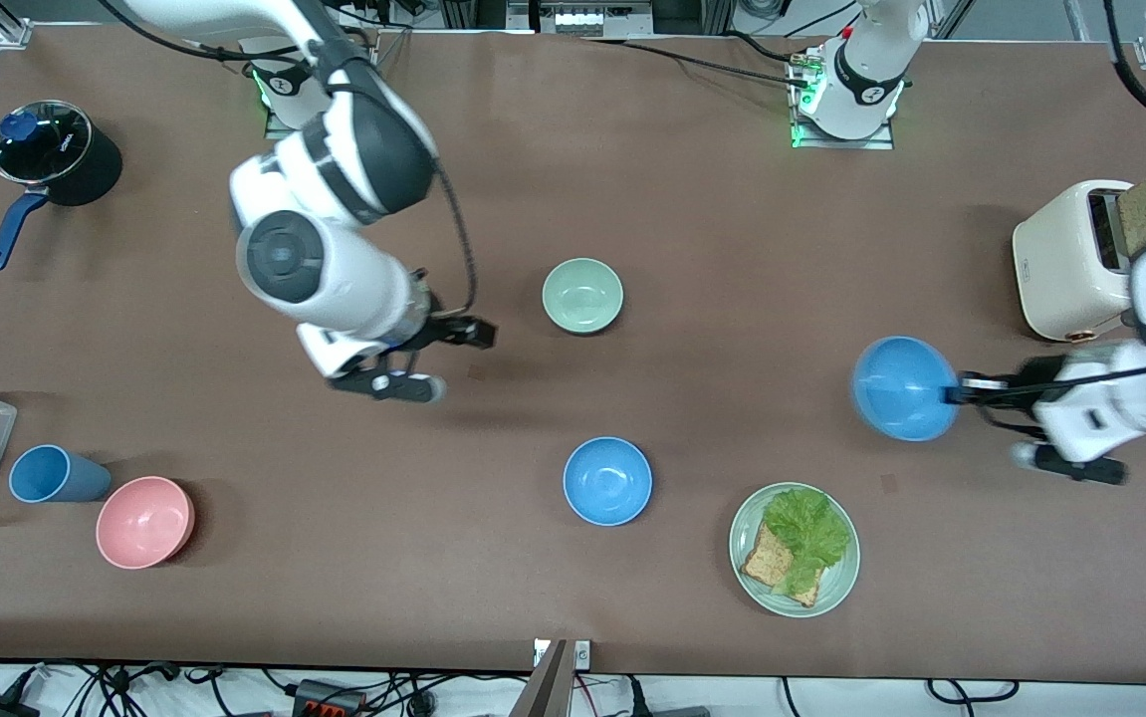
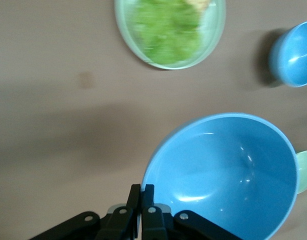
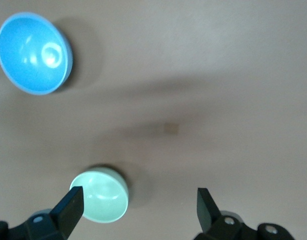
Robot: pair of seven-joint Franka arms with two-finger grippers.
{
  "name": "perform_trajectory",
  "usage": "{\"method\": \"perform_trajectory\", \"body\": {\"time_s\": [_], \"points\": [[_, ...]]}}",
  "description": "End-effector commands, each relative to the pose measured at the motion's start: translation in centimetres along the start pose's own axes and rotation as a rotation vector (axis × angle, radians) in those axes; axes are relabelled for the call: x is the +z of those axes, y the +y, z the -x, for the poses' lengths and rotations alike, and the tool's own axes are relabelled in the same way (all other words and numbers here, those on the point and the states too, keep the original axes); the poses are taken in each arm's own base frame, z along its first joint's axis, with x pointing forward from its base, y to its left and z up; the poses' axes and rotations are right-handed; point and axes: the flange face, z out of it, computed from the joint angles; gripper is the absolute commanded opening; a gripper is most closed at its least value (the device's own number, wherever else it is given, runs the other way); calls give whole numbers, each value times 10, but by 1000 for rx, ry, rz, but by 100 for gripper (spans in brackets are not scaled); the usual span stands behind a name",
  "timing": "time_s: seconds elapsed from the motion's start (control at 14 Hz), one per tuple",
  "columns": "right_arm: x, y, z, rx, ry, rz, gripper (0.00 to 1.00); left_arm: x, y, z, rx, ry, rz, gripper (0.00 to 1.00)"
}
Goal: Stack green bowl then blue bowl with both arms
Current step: 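Carry the blue bowl and lower it into the green bowl with the left gripper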
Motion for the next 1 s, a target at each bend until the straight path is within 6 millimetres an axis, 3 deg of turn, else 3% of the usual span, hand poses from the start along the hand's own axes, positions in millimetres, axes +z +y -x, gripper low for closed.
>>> {"method": "perform_trajectory", "body": {"time_s": [0.0,0.07,0.21,0.36,0.79,0.93], "points": [[-30,27,-24,31,39,-17,100,15,85,15,-126,-24,-9,0],[-43,44,-32,54,52,-23,100,26,118,18,-177,-26,-18,0],[-73,79,-45,48,113,0,100,52,159,23,-279,-24,-25,0],[-95,112,-50,-23,179,91,100,88,204,40,-361,0,-31,0],[-157,236,-70,-59,223,131,100,169,271,81,-489,27,-35,0],[-173,276,-69,-104,204,155,100,186,282,95,-510,31,-39,0]]}}
